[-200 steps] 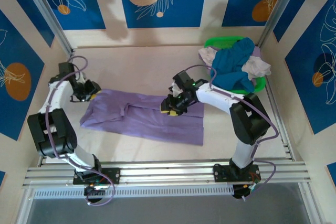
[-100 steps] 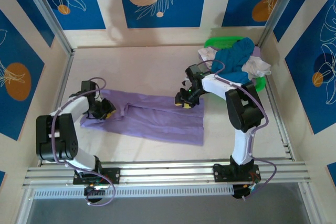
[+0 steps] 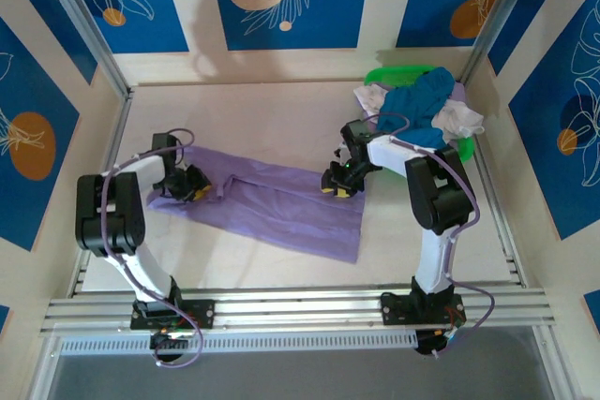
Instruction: Fold and stack the t-shirts
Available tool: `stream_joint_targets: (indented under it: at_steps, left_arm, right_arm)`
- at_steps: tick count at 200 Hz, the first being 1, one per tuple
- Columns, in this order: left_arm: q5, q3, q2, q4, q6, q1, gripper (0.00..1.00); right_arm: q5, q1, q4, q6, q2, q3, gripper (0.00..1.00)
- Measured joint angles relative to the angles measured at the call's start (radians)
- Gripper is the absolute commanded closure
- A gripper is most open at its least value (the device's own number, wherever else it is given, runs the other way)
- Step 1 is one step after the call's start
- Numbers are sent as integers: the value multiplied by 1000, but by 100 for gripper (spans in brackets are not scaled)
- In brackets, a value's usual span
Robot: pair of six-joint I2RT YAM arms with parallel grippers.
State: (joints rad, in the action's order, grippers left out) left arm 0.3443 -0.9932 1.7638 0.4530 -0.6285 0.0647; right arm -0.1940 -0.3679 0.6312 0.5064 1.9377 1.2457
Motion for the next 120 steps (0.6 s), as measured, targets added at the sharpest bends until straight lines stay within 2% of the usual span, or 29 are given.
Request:
stream_joint_targets:
  at_steps: [46,83,120]
  left_arm:
    - [30,-245,183,51,34,-14,70]
    - [52,-502,344,123,63,-71,68]
    - [16,-657,399,199,85,-123,68]
  right_arm:
    - [12,-12,-52,36,-98,-137,58]
    - [-12,-80,-92,96,-217,-296,58]
    - [-14,-135,-55,137,-307,-377,58]
